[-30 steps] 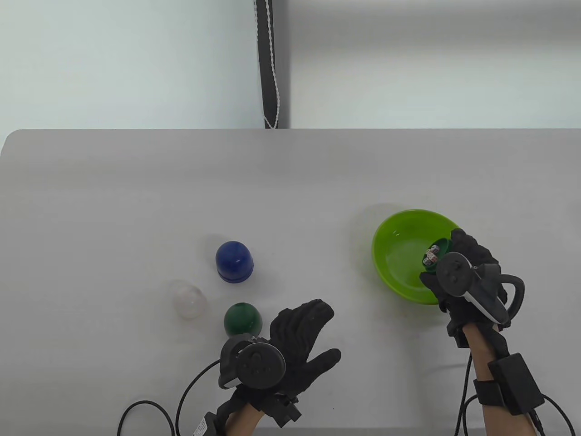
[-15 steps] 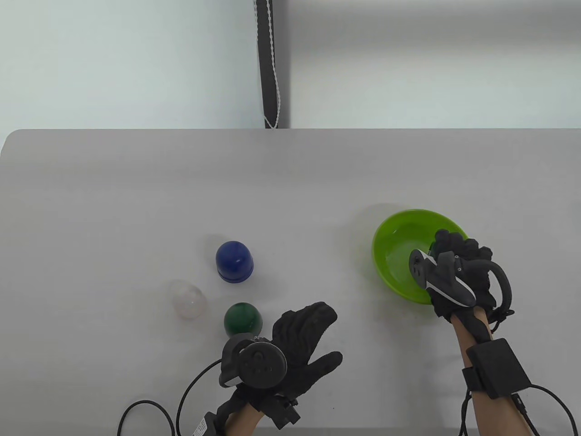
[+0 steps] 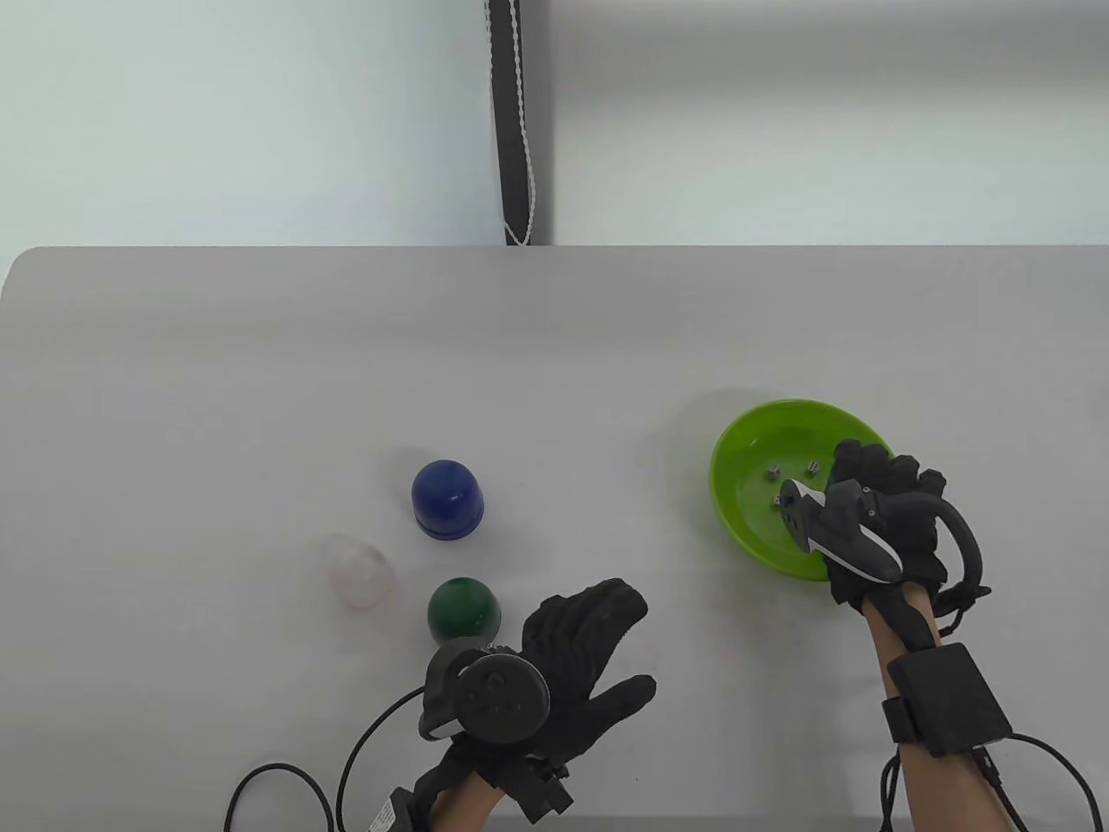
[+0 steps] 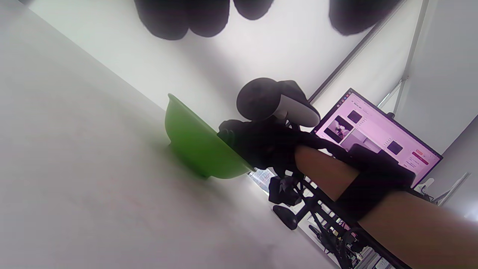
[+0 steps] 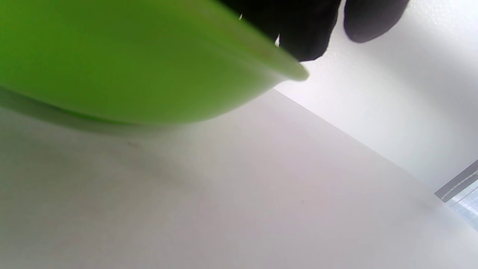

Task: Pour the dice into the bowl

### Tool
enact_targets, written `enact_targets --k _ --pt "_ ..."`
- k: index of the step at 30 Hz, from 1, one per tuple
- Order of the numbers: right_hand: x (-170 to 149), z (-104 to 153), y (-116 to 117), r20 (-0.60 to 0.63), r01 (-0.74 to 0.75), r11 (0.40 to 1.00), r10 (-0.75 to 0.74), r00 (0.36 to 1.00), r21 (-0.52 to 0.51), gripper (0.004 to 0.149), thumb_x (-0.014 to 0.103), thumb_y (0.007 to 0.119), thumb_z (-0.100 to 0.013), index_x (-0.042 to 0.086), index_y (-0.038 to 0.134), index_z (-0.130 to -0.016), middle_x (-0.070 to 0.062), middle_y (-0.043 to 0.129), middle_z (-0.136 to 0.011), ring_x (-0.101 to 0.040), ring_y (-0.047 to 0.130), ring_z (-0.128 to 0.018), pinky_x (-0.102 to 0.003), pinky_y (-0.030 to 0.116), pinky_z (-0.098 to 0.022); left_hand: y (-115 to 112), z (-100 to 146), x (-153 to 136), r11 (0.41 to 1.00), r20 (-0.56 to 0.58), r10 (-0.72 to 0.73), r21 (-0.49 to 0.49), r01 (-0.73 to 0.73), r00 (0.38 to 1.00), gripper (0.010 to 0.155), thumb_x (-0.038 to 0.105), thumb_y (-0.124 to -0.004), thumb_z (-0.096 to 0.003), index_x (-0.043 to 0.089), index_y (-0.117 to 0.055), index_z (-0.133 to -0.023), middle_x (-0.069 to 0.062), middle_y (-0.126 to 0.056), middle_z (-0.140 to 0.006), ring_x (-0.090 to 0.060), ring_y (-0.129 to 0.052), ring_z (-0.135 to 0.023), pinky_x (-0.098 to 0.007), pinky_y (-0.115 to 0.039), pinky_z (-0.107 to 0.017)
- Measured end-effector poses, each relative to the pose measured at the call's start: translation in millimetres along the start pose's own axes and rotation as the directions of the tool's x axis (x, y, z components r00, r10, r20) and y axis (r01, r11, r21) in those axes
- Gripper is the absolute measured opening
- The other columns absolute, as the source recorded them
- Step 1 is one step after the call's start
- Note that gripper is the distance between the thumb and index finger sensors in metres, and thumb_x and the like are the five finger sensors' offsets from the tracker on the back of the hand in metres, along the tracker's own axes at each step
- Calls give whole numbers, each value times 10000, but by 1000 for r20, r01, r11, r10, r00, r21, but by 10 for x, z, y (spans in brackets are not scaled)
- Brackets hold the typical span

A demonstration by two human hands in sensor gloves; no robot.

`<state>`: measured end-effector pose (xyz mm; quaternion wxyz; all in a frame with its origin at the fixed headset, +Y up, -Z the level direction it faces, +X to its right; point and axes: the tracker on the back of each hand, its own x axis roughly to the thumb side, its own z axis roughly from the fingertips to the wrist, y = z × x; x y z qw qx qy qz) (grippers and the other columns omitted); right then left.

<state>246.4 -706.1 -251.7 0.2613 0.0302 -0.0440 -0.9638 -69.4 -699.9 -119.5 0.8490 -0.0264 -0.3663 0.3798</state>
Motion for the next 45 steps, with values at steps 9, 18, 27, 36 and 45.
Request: enact_targets --k 9,18,27,36,45 --pt "-222 78 -4 -13 267 952 -272 962 -149 1115 554 963 -327 40 363 -1114 -227 612 -1103 -480 725 -953 -680 621 -644 -16 -10 4 1000 2 -4 -18 4 1000 824 534 -637 -598 21 -326 -1164 -348 -441 -1164 -578 -524 -1026 -823 -365 -638" --pt "-469 424 -163 169 607 725 -587 792 -324 1114 595 939 -327 9 393 -1101 -247 649 -1072 -490 762 -913 -678 654 -602 -5 -12 -5 1000 -5 -6 3 6 1000 828 532 -637 -598 16 -319 -1163 -348 -436 -1164 -583 -520 -1023 -822 -368 -637" --pt "-30 1123 -374 485 915 374 -779 397 -150 1114 604 932 -345 -11 395 -1102 -263 654 -1065 -497 777 -896 -667 673 -589 44 14 8 993 39 -20 115 15 999 812 528 -635 -593 20 -344 -1156 -338 -462 -1156 -571 -540 -1019 -821 -378 -636" --pt "539 1406 -329 597 993 -20 -798 -86 116 1114 599 925 -348 -26 378 -1090 -278 638 -1054 -506 769 -878 -675 660 -574 90 31 -90 987 46 60 146 -66 997 803 533 -603 -593 22 -350 -1157 -330 -473 -1157 -567 -544 -1021 -824 -364 -637" --pt "602 1356 -112 557 988 -52 -821 -126 147 1115 611 917 -349 -31 382 -1086 -276 646 -1046 -498 783 -866 -677 667 -564 32 8 -132 994 12 36 105 -37 999 802 530 -608 -594 17 -354 -1157 -332 -480 -1155 -568 -549 -1019 -823 -368 -636"
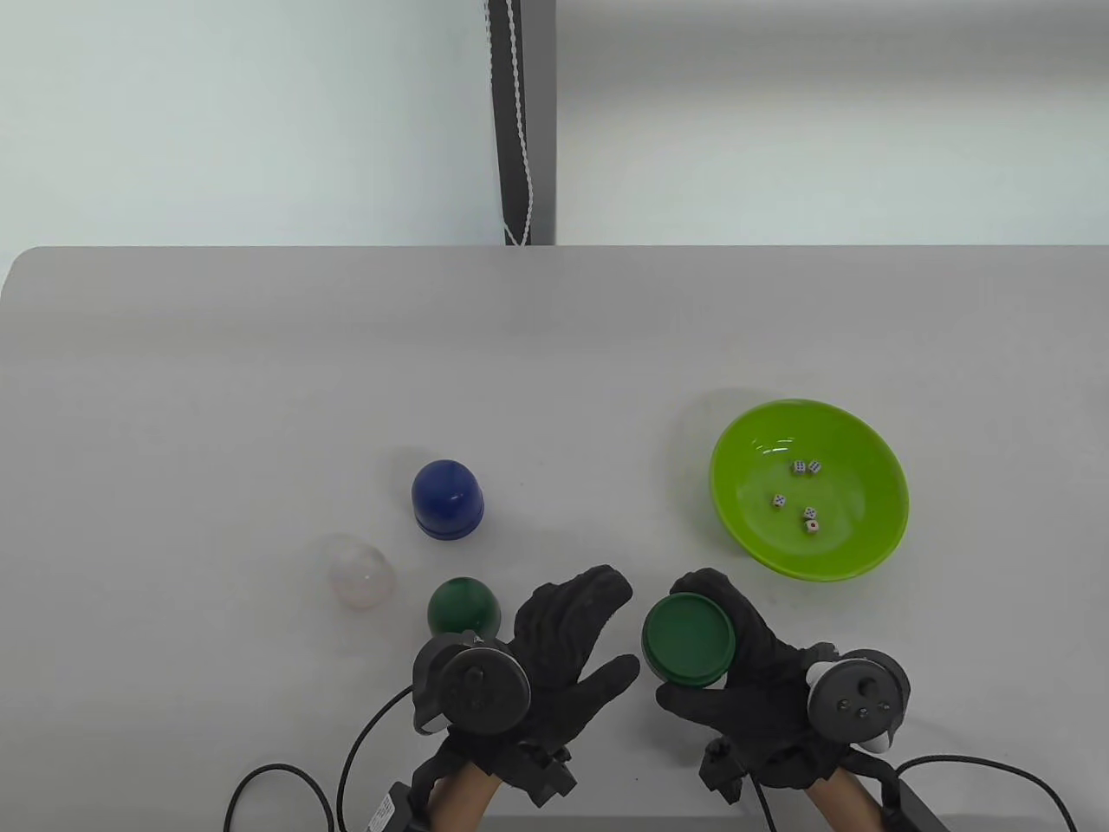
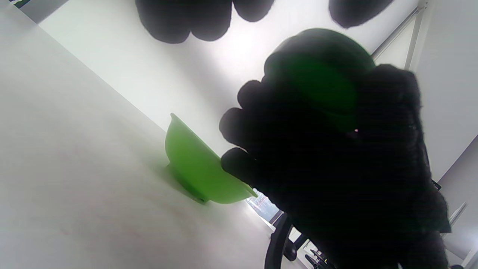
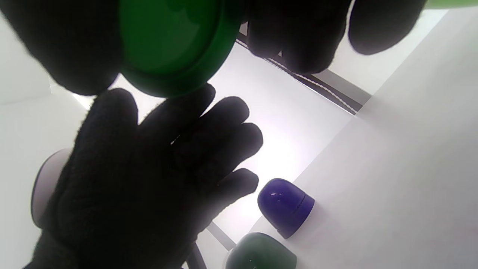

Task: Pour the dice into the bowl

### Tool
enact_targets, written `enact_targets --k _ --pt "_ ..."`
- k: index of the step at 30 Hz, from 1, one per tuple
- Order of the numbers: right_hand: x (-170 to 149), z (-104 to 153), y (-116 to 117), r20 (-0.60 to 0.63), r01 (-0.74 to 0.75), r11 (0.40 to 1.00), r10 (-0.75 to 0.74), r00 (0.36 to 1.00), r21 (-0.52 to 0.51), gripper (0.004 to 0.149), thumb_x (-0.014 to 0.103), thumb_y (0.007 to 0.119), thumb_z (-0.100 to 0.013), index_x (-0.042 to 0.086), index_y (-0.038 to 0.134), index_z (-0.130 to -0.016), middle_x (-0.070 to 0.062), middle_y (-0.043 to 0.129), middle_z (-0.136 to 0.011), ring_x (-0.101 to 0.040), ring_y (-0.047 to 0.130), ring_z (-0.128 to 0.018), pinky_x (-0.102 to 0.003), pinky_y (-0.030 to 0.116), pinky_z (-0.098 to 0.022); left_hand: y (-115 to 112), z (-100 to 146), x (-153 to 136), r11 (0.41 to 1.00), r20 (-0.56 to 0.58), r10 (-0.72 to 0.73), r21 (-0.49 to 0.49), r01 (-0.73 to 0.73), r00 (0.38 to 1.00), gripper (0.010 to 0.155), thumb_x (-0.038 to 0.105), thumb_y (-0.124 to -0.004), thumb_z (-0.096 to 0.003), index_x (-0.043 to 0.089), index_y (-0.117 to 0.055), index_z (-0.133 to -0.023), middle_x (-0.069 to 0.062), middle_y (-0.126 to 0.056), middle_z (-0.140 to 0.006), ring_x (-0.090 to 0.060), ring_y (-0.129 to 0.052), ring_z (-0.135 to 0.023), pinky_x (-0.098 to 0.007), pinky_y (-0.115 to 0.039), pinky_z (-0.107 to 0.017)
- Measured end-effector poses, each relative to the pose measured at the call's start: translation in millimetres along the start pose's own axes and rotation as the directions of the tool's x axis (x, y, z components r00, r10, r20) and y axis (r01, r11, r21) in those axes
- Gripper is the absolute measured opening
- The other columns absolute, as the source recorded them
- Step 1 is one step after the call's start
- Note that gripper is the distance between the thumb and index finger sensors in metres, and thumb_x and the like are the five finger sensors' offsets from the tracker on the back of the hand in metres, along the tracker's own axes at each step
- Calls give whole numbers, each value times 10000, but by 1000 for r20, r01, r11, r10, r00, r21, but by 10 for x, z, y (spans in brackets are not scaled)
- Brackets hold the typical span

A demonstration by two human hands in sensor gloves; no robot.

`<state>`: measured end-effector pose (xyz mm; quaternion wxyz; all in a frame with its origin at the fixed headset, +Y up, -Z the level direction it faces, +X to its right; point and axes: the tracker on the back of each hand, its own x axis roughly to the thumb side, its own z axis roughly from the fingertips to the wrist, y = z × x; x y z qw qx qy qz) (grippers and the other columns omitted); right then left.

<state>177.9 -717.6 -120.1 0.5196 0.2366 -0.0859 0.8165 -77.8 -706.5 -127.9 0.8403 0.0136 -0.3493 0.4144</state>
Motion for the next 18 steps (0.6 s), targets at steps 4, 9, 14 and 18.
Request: enact_targets --k 4,9,14,18 --pt "3 -4 20 13 21 999 -21 1000 43 1113 608 919 -354 -31 378 -1088 -279 642 -1048 -501 777 -870 -683 658 -566 -17 -2 -2 1000 -1 -13 -11 13 1000 797 527 -611 -593 19 -362 -1155 -331 -485 -1153 -567 -553 -1017 -823 -367 -635" --pt "34 -1 27 32 7 998 -9 999 57 1114 609 917 -353 -29 377 -1089 -276 641 -1051 -498 778 -872 -680 664 -566 -15 -1 -1 1000 1 -17 -11 17 1000 798 527 -611 -594 18 -361 -1155 -332 -483 -1154 -568 -550 -1017 -824 -366 -635" --pt "31 -3 17 27 9 998 -11 1000 57 1113 608 917 -355 -29 375 -1090 -277 639 -1052 -500 777 -873 -683 662 -566 -16 1 -3 1000 -6 -12 -11 12 1000 797 526 -612 -594 18 -362 -1155 -332 -482 -1153 -569 -549 -1017 -823 -365 -636" --pt "29 0 20 25 14 998 -16 1000 61 1114 606 919 -354 -30 374 -1090 -278 638 -1052 -502 775 -873 -685 660 -565 -14 2 0 1000 -7 -20 -16 20 1000 799 526 -613 -594 17 -359 -1155 -334 -479 -1154 -568 -549 -1018 -823 -366 -636"
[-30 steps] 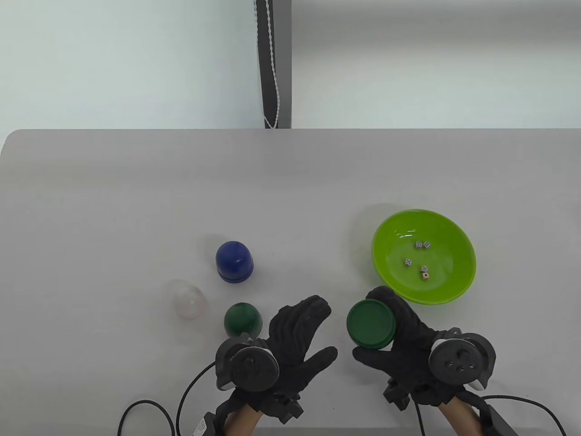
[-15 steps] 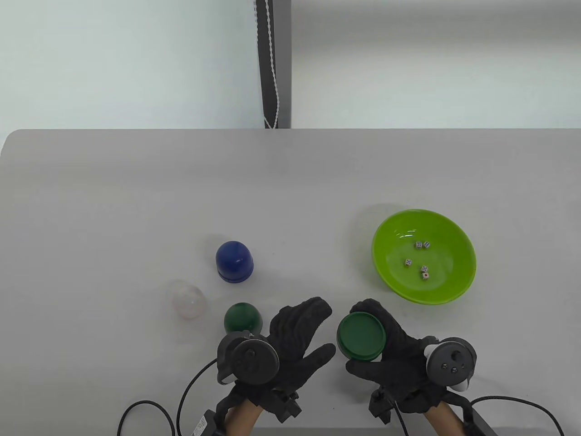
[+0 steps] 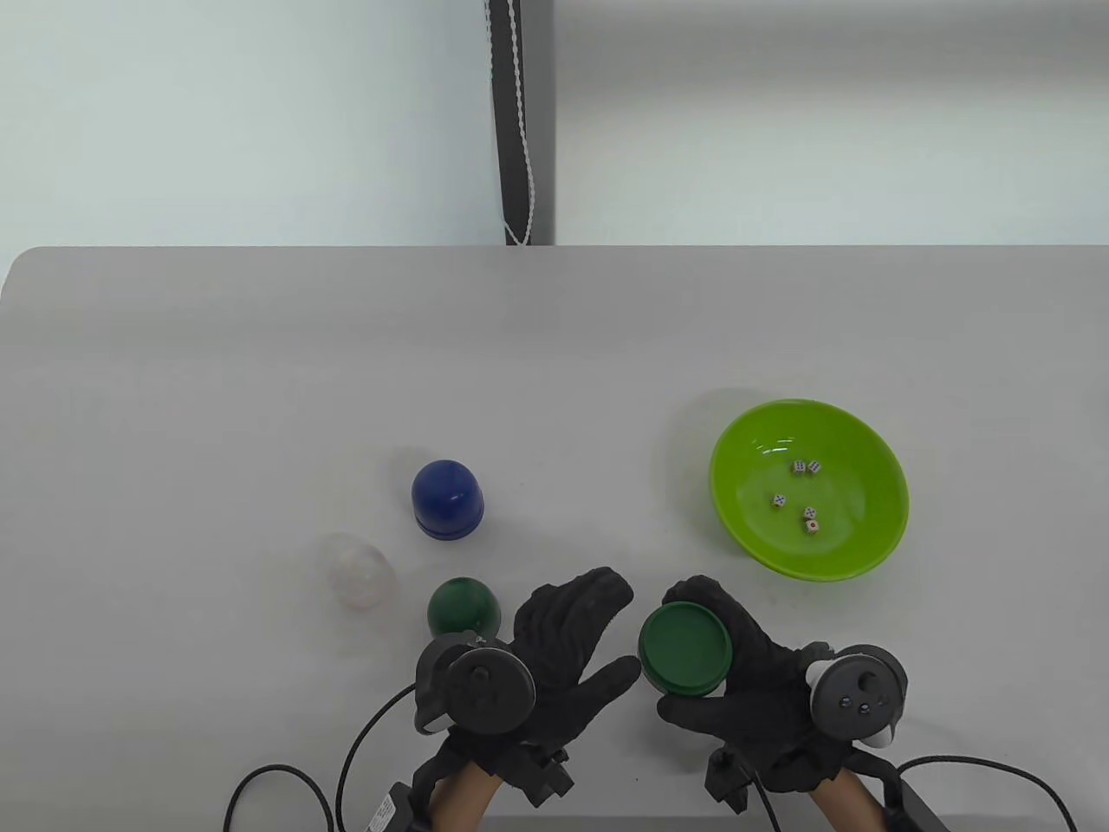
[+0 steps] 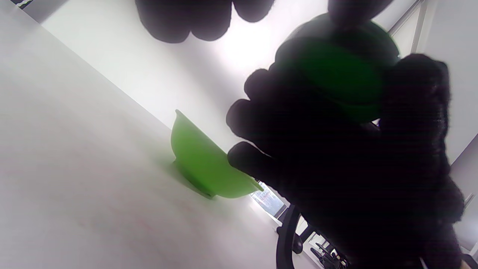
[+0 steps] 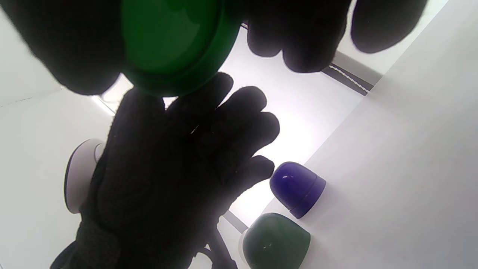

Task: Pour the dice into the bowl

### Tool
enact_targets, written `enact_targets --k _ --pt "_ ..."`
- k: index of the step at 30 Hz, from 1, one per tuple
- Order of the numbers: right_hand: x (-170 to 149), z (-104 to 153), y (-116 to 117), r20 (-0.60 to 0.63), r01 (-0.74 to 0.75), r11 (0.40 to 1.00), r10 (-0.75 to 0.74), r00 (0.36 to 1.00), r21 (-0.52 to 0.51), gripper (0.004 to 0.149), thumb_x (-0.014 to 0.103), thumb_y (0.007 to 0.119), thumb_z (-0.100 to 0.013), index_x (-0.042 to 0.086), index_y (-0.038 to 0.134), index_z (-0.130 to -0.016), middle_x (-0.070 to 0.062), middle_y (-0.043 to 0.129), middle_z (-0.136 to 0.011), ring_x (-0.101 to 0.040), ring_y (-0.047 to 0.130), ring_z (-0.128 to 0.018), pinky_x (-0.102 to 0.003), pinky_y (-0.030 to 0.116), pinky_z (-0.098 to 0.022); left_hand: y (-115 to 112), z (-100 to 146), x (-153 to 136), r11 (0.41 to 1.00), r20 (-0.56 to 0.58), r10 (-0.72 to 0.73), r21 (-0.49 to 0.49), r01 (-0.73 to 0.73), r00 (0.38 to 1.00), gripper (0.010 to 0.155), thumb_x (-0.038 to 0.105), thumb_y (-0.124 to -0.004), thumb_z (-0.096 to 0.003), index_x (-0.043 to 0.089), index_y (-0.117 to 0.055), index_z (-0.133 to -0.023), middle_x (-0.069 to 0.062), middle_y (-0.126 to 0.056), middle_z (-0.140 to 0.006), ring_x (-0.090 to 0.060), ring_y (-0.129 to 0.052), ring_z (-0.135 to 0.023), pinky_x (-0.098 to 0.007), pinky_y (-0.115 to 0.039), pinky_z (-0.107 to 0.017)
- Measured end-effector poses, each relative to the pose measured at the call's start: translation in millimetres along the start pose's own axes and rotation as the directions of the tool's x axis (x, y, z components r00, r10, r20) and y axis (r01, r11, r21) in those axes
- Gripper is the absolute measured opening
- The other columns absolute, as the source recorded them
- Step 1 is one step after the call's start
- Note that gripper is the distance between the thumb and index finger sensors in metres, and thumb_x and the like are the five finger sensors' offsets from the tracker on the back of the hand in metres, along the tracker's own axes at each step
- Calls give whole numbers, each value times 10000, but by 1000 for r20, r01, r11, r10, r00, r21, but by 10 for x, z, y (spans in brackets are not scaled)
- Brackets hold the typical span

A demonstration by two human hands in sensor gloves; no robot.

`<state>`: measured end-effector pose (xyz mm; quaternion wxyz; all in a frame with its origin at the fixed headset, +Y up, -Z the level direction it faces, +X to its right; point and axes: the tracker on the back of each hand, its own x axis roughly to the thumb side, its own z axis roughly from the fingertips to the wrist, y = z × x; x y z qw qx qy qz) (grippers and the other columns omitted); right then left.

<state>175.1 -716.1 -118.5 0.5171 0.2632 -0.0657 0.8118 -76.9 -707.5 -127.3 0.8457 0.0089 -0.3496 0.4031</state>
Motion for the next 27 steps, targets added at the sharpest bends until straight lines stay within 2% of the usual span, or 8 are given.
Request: enact_targets --k 9,13,15,18,20,22,27 --pt "-2 6 -22 -6 3 1000 -3 1000 -9 1115 607 917 -353 -31 375 -1089 -278 638 -1051 -499 778 -871 -683 663 -565 194 34 -28 998 -20 -9 59 10 1000 803 521 -619 -597 8 -357 -1156 -345 -469 -1153 -581 -534 -1016 -827 -356 -633" --pt "4 11 -33 0 6 1000 -6 1000 -10 1115 608 915 -355 -31 372 -1089 -278 637 -1052 -499 776 -873 -684 663 -564 438 94 -136 982 -63 -64 171 74 996 818 533 -636 -592 12 -355 -1158 -345 -477 -1153 -580 -552 -1013 -830 -376 -628" --pt "6 14 -36 7 11 1000 -11 1000 -7 1116 608 914 -358 -31 367 -1090 -279 629 -1056 -499 774 -875 -685 662 -564 596 151 -261 976 -135 -54 202 81 989 836 541 -650 -592 14 -334 -1160 -347 -450 -1159 -584 -525 -1019 -832 -356 -632" --pt "28 20 -54 21 9 1000 -9 1000 -23 1116 608 913 -359 -32 363 -1090 -278 627 -1057 -495 777 -874 -683 665 -564 830 259 -434 939 -255 -105 292 180 961 881 551 -707 -582 -1 -333 -1157 -358 -462 -1149 -592 -540 -1006 -838 -359 -622" --pt "34 25 -63 20 10 1000 -9 1000 -23 1116 608 912 -359 -31 363 -1090 -277 627 -1057 -495 776 -875 -682 665 -564 1004 335 -543 878 -383 -181 353 325 906 900 540 -763 -564 -19 -367 -1148 -362 -507 -1133 -592 -586 -987 -839 -388 -615" --pt "32 31 -67 17 10 1000 -9 1000 -23 1117 608 913 -359 -32 362 -1090 -280 626 -1056 -497 775 -875 -683 664 -564 1139 367 -645 848 -478 -249 313 428 842 919 544 -785 -556 -16 -360 -1148 -357 -506 -1135 -588 -589 -989 -838 -390 -618" --pt "31 29 -62 14 4 1000 -4 1000 -16 1115 605 914 -360 -32 362 -1090 -279 625 -1058 -497 775 -875 -683 665 -564 1395 455 -988 797 -643 -444 35 603 624 982 570 -816 -530 0 -310 -1150 -351 -477 -1146 -586 -579 -998 -839 -384 -625"
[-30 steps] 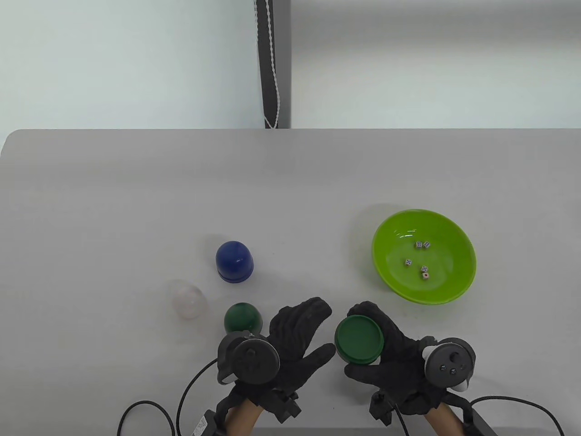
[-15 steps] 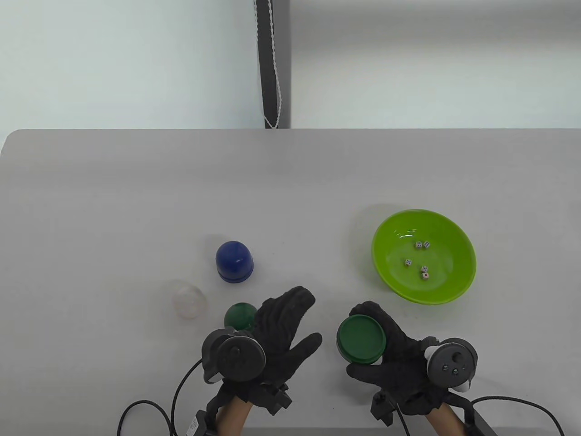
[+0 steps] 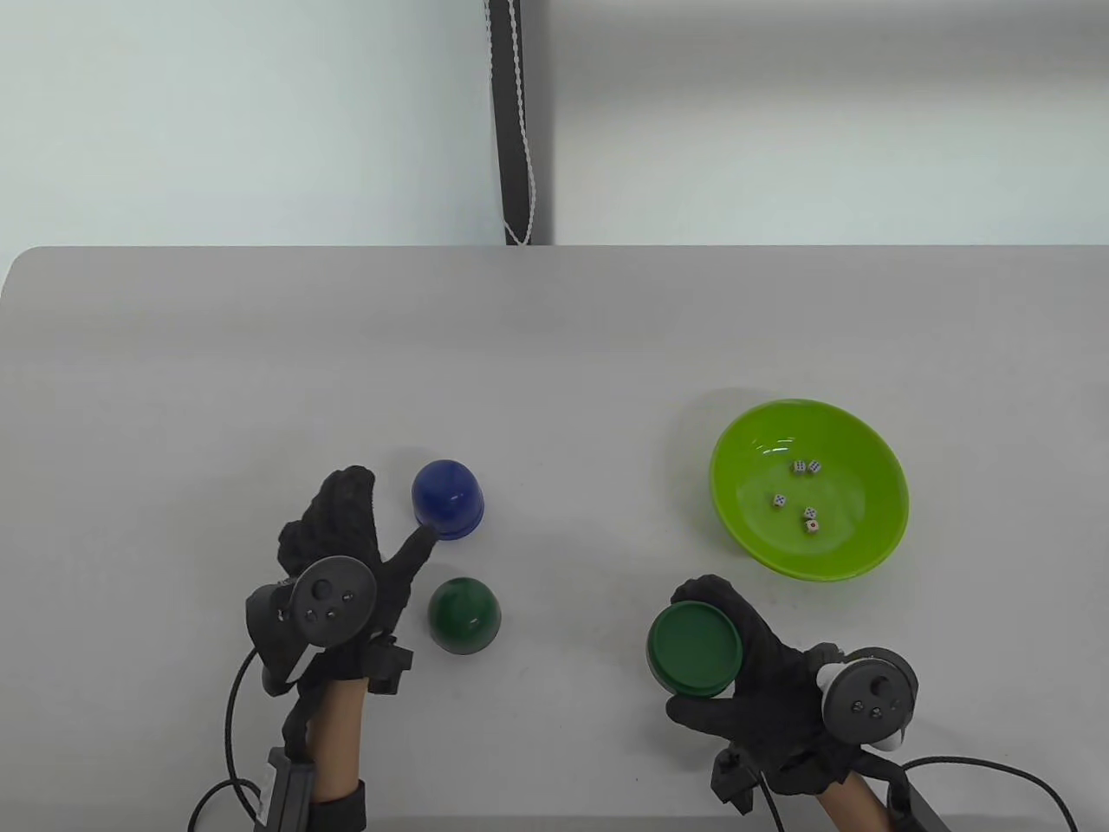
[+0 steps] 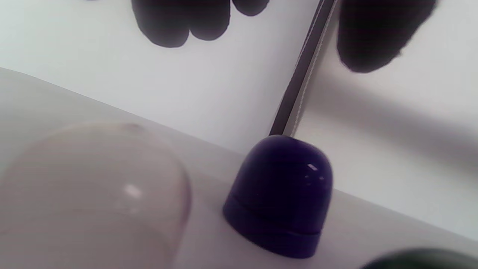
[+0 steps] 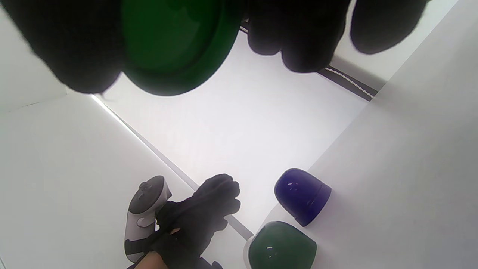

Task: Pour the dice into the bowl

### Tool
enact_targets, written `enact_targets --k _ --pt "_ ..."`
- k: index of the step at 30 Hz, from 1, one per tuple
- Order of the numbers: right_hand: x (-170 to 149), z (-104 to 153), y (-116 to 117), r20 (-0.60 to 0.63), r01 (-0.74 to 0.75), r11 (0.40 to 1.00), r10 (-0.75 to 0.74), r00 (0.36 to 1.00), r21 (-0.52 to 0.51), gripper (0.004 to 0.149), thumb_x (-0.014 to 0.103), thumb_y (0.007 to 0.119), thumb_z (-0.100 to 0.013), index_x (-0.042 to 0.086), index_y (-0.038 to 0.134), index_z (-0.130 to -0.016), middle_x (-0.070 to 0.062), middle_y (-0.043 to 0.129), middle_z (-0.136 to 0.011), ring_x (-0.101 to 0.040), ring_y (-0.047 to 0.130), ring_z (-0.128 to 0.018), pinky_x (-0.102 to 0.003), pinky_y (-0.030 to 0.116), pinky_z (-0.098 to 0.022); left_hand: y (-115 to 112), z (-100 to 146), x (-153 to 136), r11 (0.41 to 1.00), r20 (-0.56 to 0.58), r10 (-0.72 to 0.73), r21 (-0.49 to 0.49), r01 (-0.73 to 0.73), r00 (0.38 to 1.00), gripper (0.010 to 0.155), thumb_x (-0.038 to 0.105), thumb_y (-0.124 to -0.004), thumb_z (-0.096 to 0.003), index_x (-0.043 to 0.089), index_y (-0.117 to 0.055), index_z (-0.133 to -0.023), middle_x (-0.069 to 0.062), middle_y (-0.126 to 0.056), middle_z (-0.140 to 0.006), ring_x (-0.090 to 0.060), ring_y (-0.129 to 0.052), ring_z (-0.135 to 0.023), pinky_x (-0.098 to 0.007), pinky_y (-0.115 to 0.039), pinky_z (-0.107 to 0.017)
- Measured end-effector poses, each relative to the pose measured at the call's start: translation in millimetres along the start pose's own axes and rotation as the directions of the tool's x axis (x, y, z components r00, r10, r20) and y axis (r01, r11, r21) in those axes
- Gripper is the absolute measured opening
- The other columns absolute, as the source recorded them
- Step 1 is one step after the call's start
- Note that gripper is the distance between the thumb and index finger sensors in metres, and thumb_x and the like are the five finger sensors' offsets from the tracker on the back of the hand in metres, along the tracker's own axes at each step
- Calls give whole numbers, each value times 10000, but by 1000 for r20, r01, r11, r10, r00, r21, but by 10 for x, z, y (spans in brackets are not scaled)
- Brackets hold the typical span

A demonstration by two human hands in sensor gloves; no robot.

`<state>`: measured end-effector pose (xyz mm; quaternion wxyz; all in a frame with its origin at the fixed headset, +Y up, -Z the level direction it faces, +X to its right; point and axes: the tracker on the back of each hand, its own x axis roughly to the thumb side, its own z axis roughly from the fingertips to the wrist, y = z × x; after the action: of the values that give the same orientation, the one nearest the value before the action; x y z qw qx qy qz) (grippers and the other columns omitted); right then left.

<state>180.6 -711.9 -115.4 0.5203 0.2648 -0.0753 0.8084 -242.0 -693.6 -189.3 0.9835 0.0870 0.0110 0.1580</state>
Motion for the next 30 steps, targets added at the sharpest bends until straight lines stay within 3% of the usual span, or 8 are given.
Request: enact_targets --k 3,8,15,19,21,24,27,30 --pt "-7 3 3 -1 -16 1000 16 1000 1 1116 606 914 -358 -33 364 -1090 -279 628 -1056 -492 779 -873 -682 667 -563 -70 -9 -155 999 -90 -9 -44 5 996 1022 585 -862 -500 34 -313 -1163 -365 -493 -1144 -604 -594 -988 -851 -377 -619" --pt "-31 -3 6 -17 -15 1000 15 1000 3 1115 606 913 -359 -33 364 -1089 -280 628 -1055 -490 785 -870 -680 671 -562 -283 -40 -283 964 -161 -85 -263 40 983 1051 587 -864 -496 22 -287 -1168 -399 -471 -1145 -610 -598 -988 -842 -383 -630" --pt "-22 -1 19 -11 -22 1000 22 1000 16 1116 607 912 -359 -34 363 -1090 -282 628 -1054 -487 793 -865 -685 667 -561 -423 -51 -277 934 -165 -142 -349 77 976 979 535 -871 -502 -4 -376 -1152 -342 -623 -1103 -545 -708 -957 -827 -413 -635" --pt "-17 0 27 -4 -20 1000 20 1000 25 1114 608 910 -362 -34 363 -1090 -282 629 -1055 -486 794 -865 -683 669 -560 -456 -15 -250 894 -195 -227 -430 125 954 982 521 -868 -510 -11 -355 -1156 -378 -527 -1126 -580 -602 -991 -823 -394 -641" --pt "-12 1 39 -1 -21 999 21 1000 34 1115 609 908 -363 -35 362 -1091 -282 628 -1055 -485 795 -865 -683 669 -560 -473 7 -230 836 -199 -301 -525 158 933 995 538 -831 -526 22 -267 -1164 -369 -443 -1152 -582 -523 -1025 -824 -367 -653" --pt "-11 1 55 -1 -22 999 22 1000 48 1114 609 908 -364 -35 363 -1091 -283 628 -1056 -485 797 -863 -683 670 -560 -469 13 -195 842 -192 -317 -508 182 929 962 516 -824 -528 4 -301 -1152 -358 -477 -1137 -601 -543 -1007 -820 -366 -654" --pt "-16 1 57 -10 -17 998 18 1000 56 1114 610 907 -364 -37 365 -1090 -283 628 -1055 -486 797 -863 -690 664 -559 -431 4 -168 853 -149 -382 -437 286 912 949 527 -868 -490 -18 -433 -1133 -308 -680 -1052 -528 -727 -935 -799 -456 -648" --pt "-20 0 56 -14 -15 998 15 1000 54 1114 610 908 -364 -37 365 -1090 -284 632 -1053 -482 801 -862 -690 664 -559 -395 15 -154 859 -148 -383 -421 292 912 944 533 -871 -484 -10 -448 -1129 -298 -693 -1048 -516 -741 -932 -797 -462 -650"
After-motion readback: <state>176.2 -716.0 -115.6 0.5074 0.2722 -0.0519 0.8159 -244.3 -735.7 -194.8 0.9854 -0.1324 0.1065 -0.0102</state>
